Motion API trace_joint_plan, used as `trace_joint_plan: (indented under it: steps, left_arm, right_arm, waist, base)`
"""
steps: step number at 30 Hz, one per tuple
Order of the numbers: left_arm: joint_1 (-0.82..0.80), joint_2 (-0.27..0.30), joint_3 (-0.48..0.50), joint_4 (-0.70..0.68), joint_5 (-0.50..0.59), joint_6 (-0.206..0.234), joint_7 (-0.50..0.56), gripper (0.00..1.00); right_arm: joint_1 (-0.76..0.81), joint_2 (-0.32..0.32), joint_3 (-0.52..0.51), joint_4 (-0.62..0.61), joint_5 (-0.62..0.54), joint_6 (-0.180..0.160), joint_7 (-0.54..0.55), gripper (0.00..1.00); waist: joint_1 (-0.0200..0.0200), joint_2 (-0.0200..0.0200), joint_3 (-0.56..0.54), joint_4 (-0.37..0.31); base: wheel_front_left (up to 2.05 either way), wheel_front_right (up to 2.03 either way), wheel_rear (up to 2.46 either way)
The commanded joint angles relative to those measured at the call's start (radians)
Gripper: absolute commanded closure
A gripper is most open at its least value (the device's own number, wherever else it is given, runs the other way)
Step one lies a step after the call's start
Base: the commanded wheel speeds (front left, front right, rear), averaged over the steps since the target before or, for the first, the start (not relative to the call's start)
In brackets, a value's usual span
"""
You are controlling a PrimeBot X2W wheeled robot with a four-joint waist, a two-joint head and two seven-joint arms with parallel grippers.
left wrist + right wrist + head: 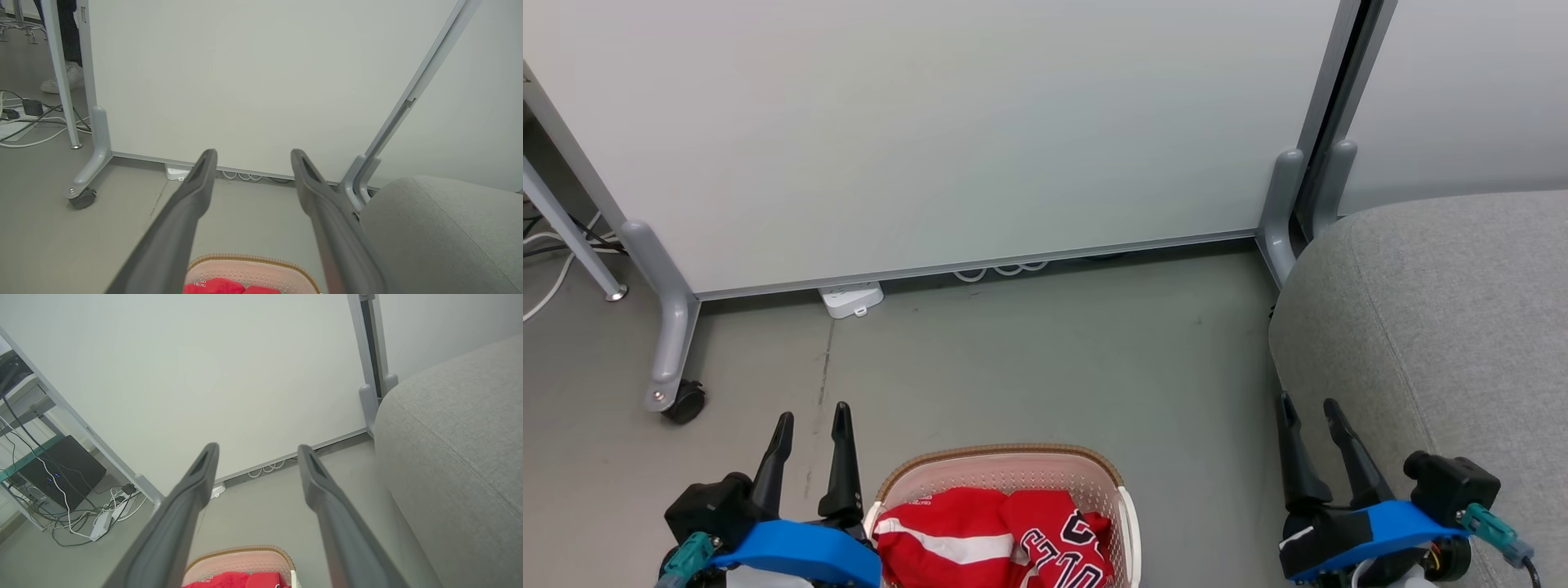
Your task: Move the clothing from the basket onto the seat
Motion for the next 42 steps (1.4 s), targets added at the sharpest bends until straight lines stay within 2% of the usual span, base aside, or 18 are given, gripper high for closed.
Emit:
trace_joint_plan:
  steps: [1, 42]
  left_arm:
    - [-0.018, 0.007, -0.006, -0.002, 0.033, 0.005, -0.011, 0.0]
    - [-0.022, 0.01, -0.053, 0.049, 0.333, 0.034, -0.089, 0.0]
  right_arm:
    - [-0.015, -0.003, 0.007, 0.0, -0.035, 0.0, -0.013, 0.0]
    - [-0.03, -0.004, 0.034, 0.08, -0.362, 0.0, -0.093, 0.0]
  waist:
    - [0.0, 0.0, -0.001, 0.001]
    - [0.0, 0.0, -0.002, 0.013]
  base:
    - [0.0, 0.0, 0.0]
    - [0.0, 0.0, 0.0]
